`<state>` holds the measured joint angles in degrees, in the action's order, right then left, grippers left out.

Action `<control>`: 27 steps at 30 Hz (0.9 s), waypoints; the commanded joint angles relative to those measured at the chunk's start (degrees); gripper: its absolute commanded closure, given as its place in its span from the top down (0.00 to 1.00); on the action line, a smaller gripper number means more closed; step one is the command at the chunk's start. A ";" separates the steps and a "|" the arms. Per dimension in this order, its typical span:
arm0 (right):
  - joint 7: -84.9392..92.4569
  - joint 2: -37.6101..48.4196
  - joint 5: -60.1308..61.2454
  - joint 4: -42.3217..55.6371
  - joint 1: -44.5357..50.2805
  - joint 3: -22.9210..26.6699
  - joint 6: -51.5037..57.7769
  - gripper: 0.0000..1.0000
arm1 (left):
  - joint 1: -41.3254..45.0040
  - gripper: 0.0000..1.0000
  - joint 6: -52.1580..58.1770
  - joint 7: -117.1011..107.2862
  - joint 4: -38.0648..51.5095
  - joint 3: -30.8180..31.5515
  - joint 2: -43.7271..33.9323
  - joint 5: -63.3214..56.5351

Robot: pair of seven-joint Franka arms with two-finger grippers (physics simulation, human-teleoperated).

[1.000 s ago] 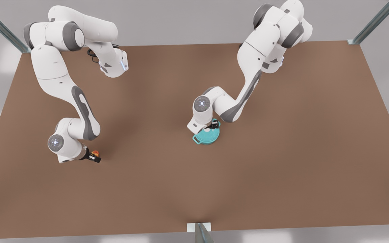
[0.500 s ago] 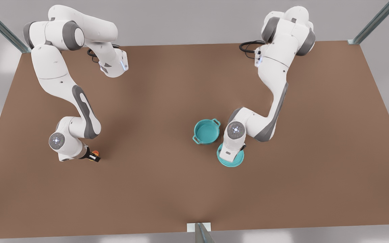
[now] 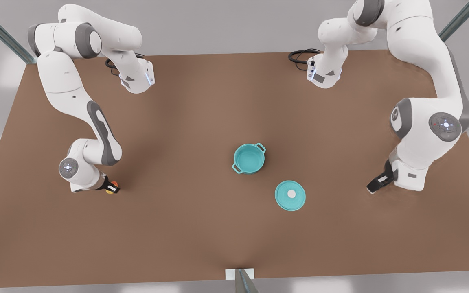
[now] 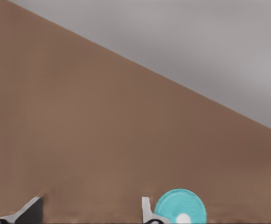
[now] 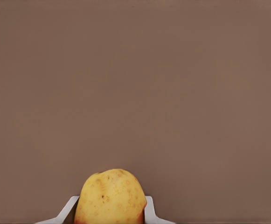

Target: Open the pot lid and put the potato into the pot

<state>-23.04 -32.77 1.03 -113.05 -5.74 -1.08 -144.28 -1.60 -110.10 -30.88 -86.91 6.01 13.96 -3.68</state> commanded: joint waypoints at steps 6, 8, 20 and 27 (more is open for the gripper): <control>-4.11 2.54 -0.24 0.29 1.35 -0.24 3.92 0.53 | -1.30 1.00 7.97 36.33 -6.61 -0.47 -7.81 3.68; -5.35 3.42 1.78 0.47 2.84 -0.50 4.36 0.53 | -1.13 1.00 9.02 36.42 -6.61 -0.21 -7.55 3.77; -20.64 5.53 6.97 5.03 16.37 -0.15 11.74 0.54 | -0.69 1.00 9.55 35.71 -5.81 -0.03 -5.00 4.38; -31.18 5.44 7.06 10.31 24.64 -0.33 16.05 0.54 | -0.69 1.00 9.55 35.80 -5.46 -0.03 -5.61 4.29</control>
<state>-36.42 -27.35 8.26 -103.33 18.20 -1.40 -131.49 -2.29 -100.76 -2.90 -92.45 5.96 8.41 0.65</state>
